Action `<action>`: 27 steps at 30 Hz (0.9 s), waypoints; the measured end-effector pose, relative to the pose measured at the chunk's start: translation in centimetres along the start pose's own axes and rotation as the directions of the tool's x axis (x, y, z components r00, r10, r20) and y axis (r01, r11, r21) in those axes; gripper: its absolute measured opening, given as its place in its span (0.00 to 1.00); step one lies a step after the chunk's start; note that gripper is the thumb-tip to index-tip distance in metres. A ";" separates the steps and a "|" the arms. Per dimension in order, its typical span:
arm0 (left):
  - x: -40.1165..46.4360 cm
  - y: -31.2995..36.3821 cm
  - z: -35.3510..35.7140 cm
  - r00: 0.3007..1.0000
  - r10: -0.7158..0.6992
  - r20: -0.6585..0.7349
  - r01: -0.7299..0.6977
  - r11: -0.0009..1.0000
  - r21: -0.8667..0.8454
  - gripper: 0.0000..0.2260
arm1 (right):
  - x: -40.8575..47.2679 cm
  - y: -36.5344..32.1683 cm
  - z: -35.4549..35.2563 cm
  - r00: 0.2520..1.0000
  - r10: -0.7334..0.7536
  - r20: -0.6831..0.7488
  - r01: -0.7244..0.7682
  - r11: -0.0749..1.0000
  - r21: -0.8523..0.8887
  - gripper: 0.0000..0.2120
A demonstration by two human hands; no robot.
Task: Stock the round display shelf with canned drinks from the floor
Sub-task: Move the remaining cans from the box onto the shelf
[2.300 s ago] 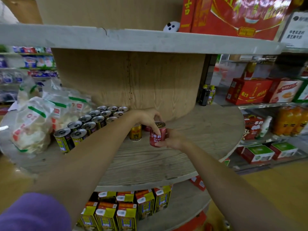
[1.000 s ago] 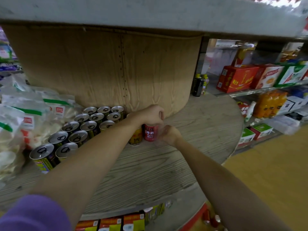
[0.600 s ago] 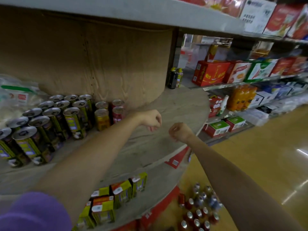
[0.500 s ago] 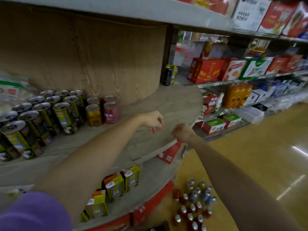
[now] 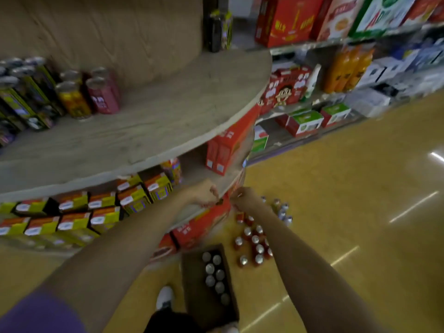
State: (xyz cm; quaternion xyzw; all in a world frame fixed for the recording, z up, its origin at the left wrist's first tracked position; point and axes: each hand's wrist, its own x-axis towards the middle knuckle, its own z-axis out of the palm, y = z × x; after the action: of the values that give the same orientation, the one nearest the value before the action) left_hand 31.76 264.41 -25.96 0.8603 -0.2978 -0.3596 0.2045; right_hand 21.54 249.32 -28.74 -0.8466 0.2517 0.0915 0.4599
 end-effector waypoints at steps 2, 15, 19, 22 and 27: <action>0.5 -2.4 4.3 0.998 -0.053 -0.029 0.053 0.998 -0.018 0.09 | -0.7 4.0 2.3 0.998 0.060 0.002 -0.060 0.997 0.049 0.06; 4.1 -13.9 24.9 0.921 -0.307 0.238 0.328 0.943 -0.050 0.05 | -3.1 23.4 18.7 0.849 0.496 0.181 -0.526 0.828 0.197 0.08; 6.0 -17.7 29.9 0.869 -0.365 0.335 0.403 0.914 -0.048 0.04 | -2.3 27.9 24.3 0.775 0.592 0.220 -0.632 0.726 0.271 0.13; 7.4 -20.4 32.7 0.865 -0.382 0.325 0.420 0.906 -0.056 0.07 | -1.5 30.2 27.5 0.754 0.613 0.236 -0.656 0.698 0.286 0.13; 10.4 -24.4 36.5 0.881 -0.357 0.310 0.395 0.917 -0.066 0.08 | 0.5 34.1 31.1 0.720 0.677 0.153 -0.691 0.682 0.238 0.14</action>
State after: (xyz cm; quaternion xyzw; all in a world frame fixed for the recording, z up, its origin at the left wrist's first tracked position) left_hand 19.50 270.58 -68.92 0.8243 -0.1285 -0.5336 0.1387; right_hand 7.00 259.46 -71.37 -0.6151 0.5473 0.2424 0.5131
